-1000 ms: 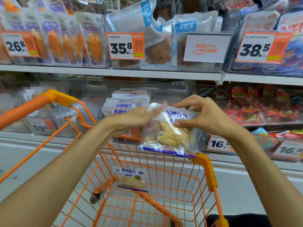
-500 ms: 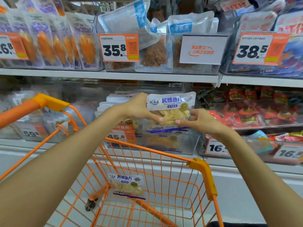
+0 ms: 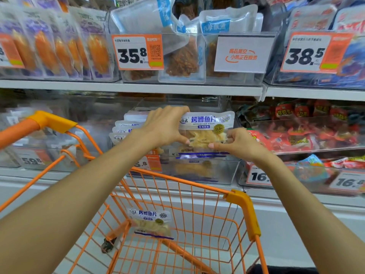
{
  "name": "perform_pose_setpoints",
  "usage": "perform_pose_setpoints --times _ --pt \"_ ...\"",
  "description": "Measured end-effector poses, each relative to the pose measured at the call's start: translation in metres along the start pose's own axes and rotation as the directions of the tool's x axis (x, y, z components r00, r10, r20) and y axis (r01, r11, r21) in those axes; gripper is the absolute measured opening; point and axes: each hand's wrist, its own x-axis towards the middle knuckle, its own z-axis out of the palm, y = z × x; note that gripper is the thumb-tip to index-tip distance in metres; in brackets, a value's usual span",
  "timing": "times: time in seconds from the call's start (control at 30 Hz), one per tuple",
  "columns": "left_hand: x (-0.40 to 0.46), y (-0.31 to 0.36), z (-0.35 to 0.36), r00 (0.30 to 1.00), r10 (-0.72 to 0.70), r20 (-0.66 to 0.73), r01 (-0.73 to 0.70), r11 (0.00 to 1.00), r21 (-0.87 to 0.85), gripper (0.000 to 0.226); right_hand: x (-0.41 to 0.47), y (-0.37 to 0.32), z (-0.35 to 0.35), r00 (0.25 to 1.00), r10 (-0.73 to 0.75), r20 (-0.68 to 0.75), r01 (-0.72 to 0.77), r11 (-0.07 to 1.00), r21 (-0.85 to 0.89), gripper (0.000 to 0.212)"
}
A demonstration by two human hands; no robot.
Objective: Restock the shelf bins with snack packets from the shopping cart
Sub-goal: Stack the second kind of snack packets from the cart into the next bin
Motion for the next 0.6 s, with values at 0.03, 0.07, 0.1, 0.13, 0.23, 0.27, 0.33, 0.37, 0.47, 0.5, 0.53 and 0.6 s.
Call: perform_pose_setpoints --times 0.03,0.07,0.1,0.13,0.23,0.27,0.33,0.37,0.47,0.5,0.53,0.6 --pt "0.001 0.001 0.000 1.000 -0.004 -0.009 0.004 1.000 0.015 0.060 0.002 0.002 0.002 0.999 -0.011 -0.032 0.010 1.000 -0.022 0.030" --pt "0.003 0.002 0.001 1.000 -0.002 -0.009 0.002 0.999 0.036 0.060 0.003 0.004 0.004 0.999 -0.007 -0.047 0.006 0.999 -0.038 0.034" --pt "0.003 0.002 0.003 1.000 0.006 -0.003 -0.006 0.998 0.068 0.060 0.004 0.006 0.005 0.999 0.007 -0.044 -0.009 0.999 -0.047 0.040" --pt "0.003 0.003 0.005 1.000 0.017 0.010 -0.017 0.995 0.102 0.061 0.004 0.007 0.006 0.999 0.014 -0.037 -0.016 0.998 -0.059 0.040" --pt "-0.002 0.003 0.012 0.997 0.065 0.035 -0.070 0.979 0.192 0.062 0.003 0.010 0.012 0.998 -0.024 -0.057 0.014 0.987 -0.158 0.039" --pt "-0.004 0.002 0.014 0.995 0.086 0.049 -0.095 0.968 0.232 0.062 0.002 0.008 0.014 0.997 -0.039 -0.071 0.023 0.978 -0.209 0.042" --pt "-0.008 0.002 0.016 0.989 0.120 0.087 -0.141 0.941 0.308 0.063 0.001 0.004 0.014 0.997 -0.046 -0.054 0.031 0.968 -0.248 0.046" --pt "-0.011 0.003 0.016 0.986 0.128 0.105 -0.157 0.928 0.337 0.062 0.000 0.002 0.013 0.999 -0.045 -0.015 0.040 0.974 -0.225 0.049" --pt "-0.013 0.005 0.014 0.977 0.143 0.156 -0.195 0.895 0.401 0.056 -0.006 -0.007 0.006 0.993 -0.115 0.037 0.117 0.992 -0.047 0.057" --pt "-0.012 0.006 0.012 0.973 0.138 0.183 -0.203 0.890 0.409 0.055 -0.007 -0.010 0.002 0.988 -0.155 0.008 0.155 0.988 -0.020 0.061" --pt "-0.011 0.006 0.010 0.968 0.126 0.218 -0.206 0.891 0.403 0.054 -0.008 -0.012 -0.001 0.982 -0.188 -0.013 0.188 0.982 -0.015 0.066" --pt "-0.010 0.007 0.007 0.950 0.104 0.294 -0.215 0.903 0.373 0.049 -0.010 -0.016 -0.003 0.971 -0.239 0.016 0.239 0.969 -0.069 0.065"
